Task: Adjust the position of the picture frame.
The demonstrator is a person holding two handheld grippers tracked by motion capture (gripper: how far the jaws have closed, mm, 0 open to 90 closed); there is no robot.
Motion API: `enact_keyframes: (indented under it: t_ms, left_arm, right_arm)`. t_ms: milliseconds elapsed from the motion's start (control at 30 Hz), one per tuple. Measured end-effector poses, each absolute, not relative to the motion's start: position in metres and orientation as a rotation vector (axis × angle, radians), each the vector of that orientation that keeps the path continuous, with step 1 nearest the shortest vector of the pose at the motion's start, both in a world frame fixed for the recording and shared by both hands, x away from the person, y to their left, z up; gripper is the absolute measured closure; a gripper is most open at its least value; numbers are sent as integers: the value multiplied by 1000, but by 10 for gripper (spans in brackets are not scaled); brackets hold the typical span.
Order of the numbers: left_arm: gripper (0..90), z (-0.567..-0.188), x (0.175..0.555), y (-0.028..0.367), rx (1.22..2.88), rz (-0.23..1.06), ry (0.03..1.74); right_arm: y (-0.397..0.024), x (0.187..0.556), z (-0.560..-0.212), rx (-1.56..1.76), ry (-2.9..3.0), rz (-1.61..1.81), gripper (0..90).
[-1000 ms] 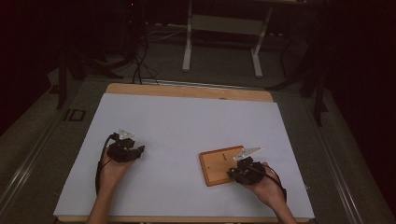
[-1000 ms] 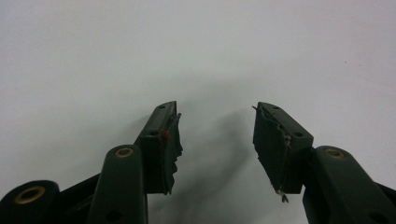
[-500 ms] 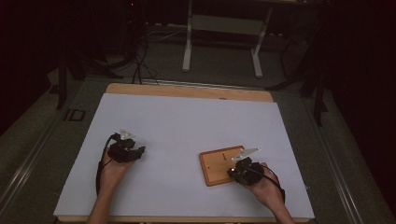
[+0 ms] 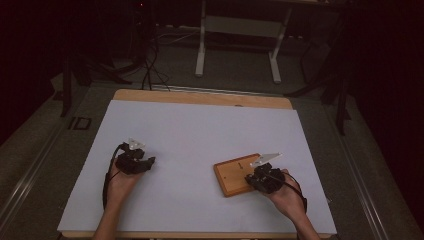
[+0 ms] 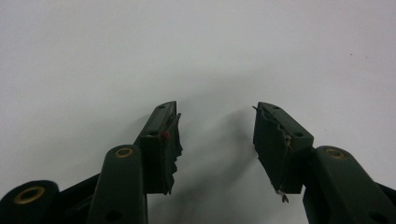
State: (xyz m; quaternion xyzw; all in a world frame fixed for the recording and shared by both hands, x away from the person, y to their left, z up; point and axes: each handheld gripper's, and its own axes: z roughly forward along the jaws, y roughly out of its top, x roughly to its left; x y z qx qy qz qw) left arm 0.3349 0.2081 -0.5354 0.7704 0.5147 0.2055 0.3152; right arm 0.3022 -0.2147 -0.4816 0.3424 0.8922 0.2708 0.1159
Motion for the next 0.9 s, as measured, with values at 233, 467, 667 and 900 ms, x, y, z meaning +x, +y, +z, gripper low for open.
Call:
enact_keyframes:
  t_ms: [233, 467, 667, 900]
  left_arm:
    - [501, -535, 335, 209, 2025, 541, 1361]
    - [499, -535, 335, 210, 2021, 545, 1363]
    - [497, -535, 335, 211, 2015, 548, 1368]
    - [493, -535, 335, 212, 2016, 551, 1370]
  right_arm:
    - [-211, 306, -473, 950, 2619, 796, 845]
    - [-204, 311, -465, 908, 2619, 832, 846]
    - [-194, 312, -459, 873, 2612, 878, 847]
    - [-176, 313, -450, 797, 2616, 948, 848]
